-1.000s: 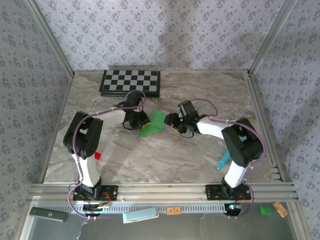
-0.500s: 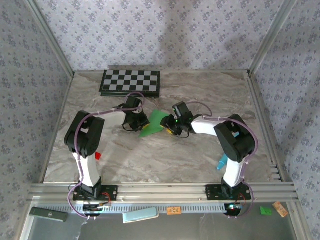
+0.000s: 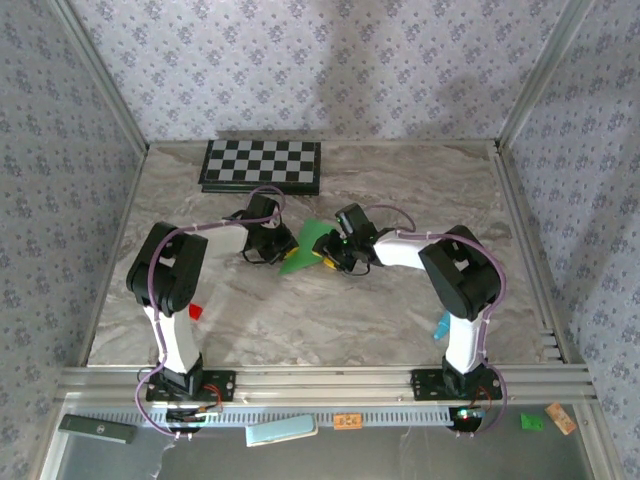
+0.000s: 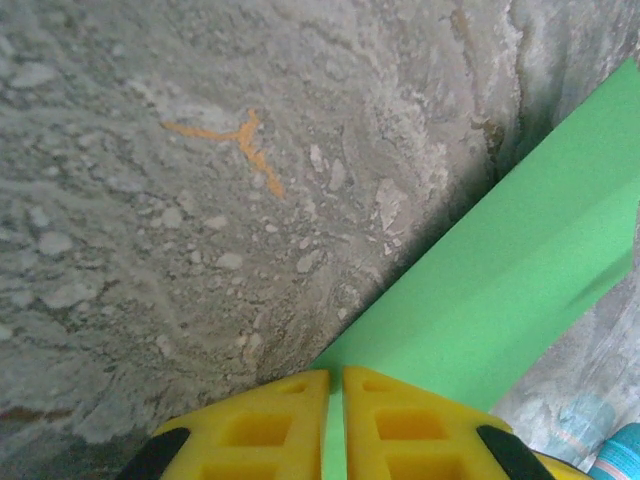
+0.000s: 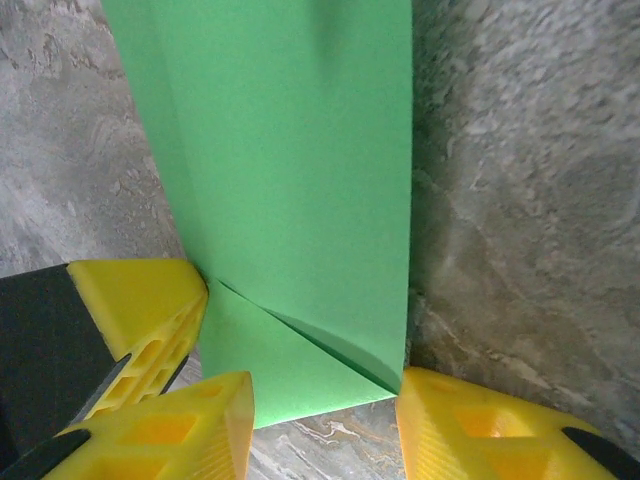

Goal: Fold a paper plane with a square sheet of paper (pick it up from the middle)
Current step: Fold the wing for the fifth time at the center of the table.

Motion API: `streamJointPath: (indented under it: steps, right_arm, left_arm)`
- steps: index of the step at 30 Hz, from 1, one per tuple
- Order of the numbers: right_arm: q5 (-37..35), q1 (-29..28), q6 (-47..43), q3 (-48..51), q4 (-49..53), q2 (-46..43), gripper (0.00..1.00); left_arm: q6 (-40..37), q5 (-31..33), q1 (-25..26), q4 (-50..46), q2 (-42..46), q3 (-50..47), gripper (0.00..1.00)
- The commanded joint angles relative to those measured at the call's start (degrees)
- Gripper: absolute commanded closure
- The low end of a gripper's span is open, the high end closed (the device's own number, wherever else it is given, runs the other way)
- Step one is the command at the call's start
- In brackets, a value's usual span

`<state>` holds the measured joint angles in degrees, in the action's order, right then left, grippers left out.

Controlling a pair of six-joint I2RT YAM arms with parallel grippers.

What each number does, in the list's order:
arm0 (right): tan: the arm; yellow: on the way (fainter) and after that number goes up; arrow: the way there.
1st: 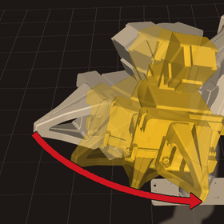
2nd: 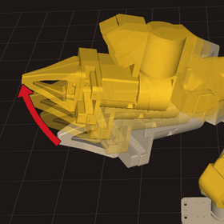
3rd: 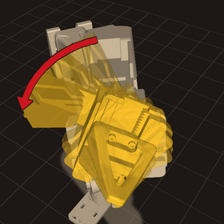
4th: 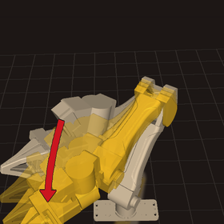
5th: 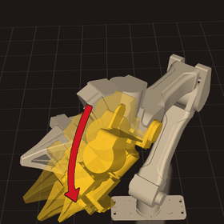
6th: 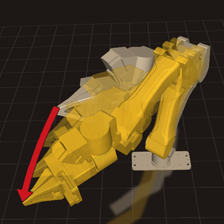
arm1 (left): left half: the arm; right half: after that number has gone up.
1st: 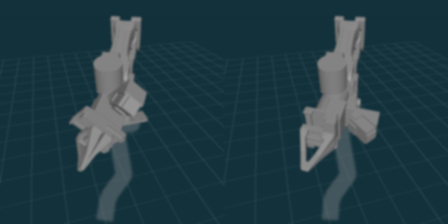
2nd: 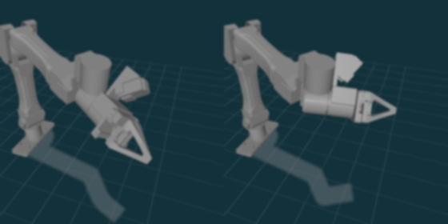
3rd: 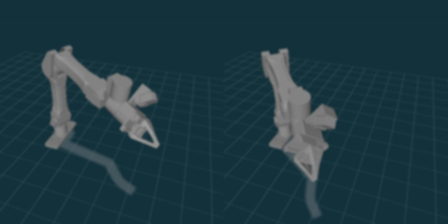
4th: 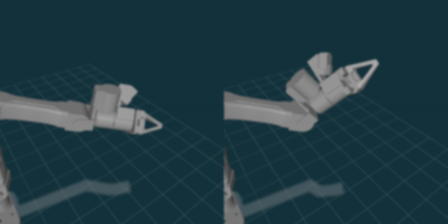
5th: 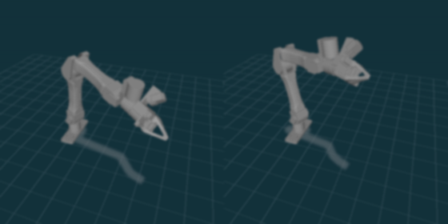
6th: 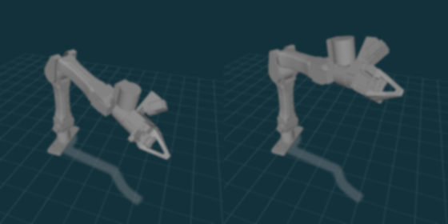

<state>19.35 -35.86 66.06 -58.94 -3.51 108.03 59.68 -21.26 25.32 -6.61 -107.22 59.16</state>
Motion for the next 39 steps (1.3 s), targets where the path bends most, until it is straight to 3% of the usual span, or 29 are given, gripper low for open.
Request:
streamJointPath:
  steps: [1, 13, 20, 31, 39]
  right_arm:
    - [0.74, -0.42, 1.35, -1.71, -0.86, 1.39, 0.58]
    - [1.89, 0.07, 3.55, 3.12, -13.30, 0.32, 0.68]
    - [3.06, 0.95, 5.21, 3.57, -15.12, 2.00, 0.78]
    - [3.79, 1.75, 5.23, 3.41, -14.79, 3.10, 0.83]
    - [3.41, 2.74, 3.92, 3.77, -14.96, 1.96, 1.00]
  left_arm:
    - [0.46, 0.34, -0.62, -2.21, 0.47, -2.22, 0.87]
    - [1.93, -2.82, -1.94, 0.98, 0.37, -4.27, 0.86]
    - [1.84, -3.41, -2.29, 1.51, 0.53, -4.64, 0.85]
    - [0.56, -3.54, -2.50, 0.27, 1.66, -3.55, 0.82]
    - [-4.63, -2.52, -2.65, -0.49, 5.77, -1.70, 0.78]
